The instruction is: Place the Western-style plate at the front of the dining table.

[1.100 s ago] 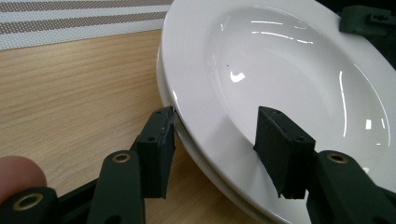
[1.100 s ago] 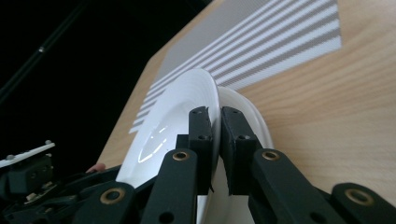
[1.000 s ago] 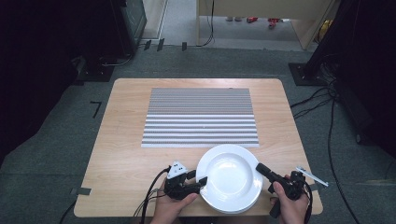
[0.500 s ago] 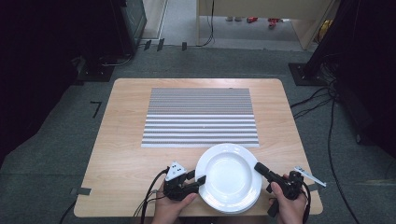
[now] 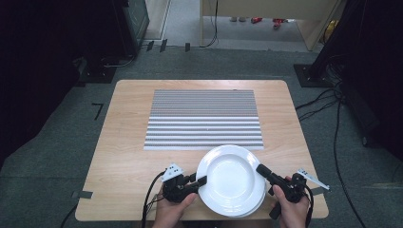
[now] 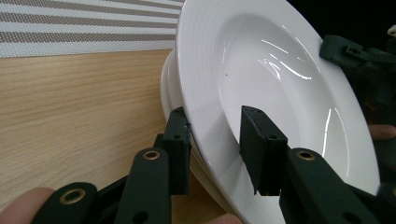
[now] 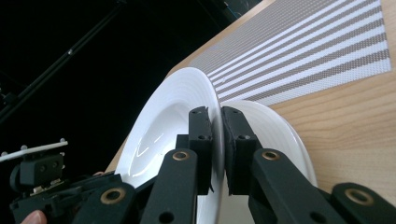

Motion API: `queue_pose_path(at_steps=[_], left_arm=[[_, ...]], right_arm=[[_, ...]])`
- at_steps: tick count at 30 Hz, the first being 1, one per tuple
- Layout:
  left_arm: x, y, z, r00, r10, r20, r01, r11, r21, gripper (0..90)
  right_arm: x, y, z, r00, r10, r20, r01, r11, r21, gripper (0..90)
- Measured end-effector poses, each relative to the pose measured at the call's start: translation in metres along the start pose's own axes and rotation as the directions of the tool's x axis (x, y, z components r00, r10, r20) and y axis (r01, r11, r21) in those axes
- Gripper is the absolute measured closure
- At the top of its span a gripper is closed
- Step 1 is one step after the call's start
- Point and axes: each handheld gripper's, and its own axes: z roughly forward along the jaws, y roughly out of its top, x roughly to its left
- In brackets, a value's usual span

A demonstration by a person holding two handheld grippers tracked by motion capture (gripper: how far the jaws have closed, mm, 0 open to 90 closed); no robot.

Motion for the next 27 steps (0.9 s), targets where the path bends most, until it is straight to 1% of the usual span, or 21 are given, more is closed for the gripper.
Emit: queue_pose_path(at_steps=[1, 2, 3, 6, 10, 11, 13, 17, 22, 23, 26, 27], left_arm=[[0.001, 0.0, 0.0, 0.9999, -0.008, 0.007, 0.008, 1.0, -0.001, 65.5], [0.003, 0.001, -0.001, 0.9996, -0.017, 0.021, 0.017, 0.9999, 0.0, 66.5], [0.003, 0.001, -0.001, 0.9996, -0.017, 0.021, 0.017, 0.9999, 0.0, 66.8], [0.006, 0.002, -0.002, 0.9984, -0.032, 0.046, 0.032, 0.9995, 0.003, 67.5], [0.009, 0.004, -0.002, 0.9965, -0.041, 0.073, 0.04, 0.9992, 0.007, 68.8], [0.01, 0.004, -0.003, 0.9963, -0.041, 0.075, 0.041, 0.9991, 0.007, 69.0], [0.011, 0.005, -0.003, 0.9952, -0.049, 0.085, 0.048, 0.9988, 0.005, 69.5], [0.012, 0.008, -0.006, 0.9943, -0.05, 0.094, 0.05, 0.9987, 0.0, 71.2], [0.015, 0.011, -0.01, 0.9941, -0.053, 0.095, 0.055, 0.9983, -0.02, 72.3], [0.015, 0.012, -0.011, 0.9934, -0.054, 0.101, 0.057, 0.9981, -0.023, 72.9], [0.017, 0.017, -0.014, 0.9887, -0.054, 0.14, 0.059, 0.9977, -0.033, 75.4], [0.017, 0.02, -0.016, 0.9892, -0.046, 0.139, 0.052, 0.9976, -0.045, 76.4]], right_arm=[[0.0, 0.0, 0.0, 1.0, 0.0, 0.0, 0.0, 1.0, 0.0, 84.0], [0.001, 0.0, 0.001, 0.9999, -0.014, -0.006, 0.014, 1.0, -0.001, 83.8], [0.001, 0.0, 0.001, 0.9999, -0.014, -0.006, 0.014, 1.0, -0.001, 83.8], [0.001, 0.001, 0.002, 0.9998, -0.019, -0.008, 0.019, 1.0, 0.0, 83.7], [0.003, 0.001, 0.002, 0.9997, -0.021, -0.009, 0.021, 1.0, -0.014, 83.7], [0.004, 0.0, 0.003, 0.9995, -0.03, -0.005, 0.03, 0.999, -0.024, 83.6], [0.006, 0.001, 0.003, 0.9992, -0.039, -0.006, 0.039, 0.999, -0.028, 83.6], [0.009, 0.0, 0.003, 0.9985, -0.054, -0.005, 0.054, 0.998, -0.026, 83.0], [0.013, -0.001, 0.005, 0.996, -0.089, -0.003, 0.089, 0.995, -0.038, 82.2], [0.015, -0.001, 0.006, 0.9955, -0.094, 0.002, 0.094, 0.995, -0.04, 82.0], [0.015, -0.001, 0.007, 0.9947, -0.102, 0.006, 0.103, 0.994, -0.043, 80.7], [0.015, -0.001, 0.007, 0.9946, -0.103, 0.004, 0.103, 0.994, -0.045, 80.4]])
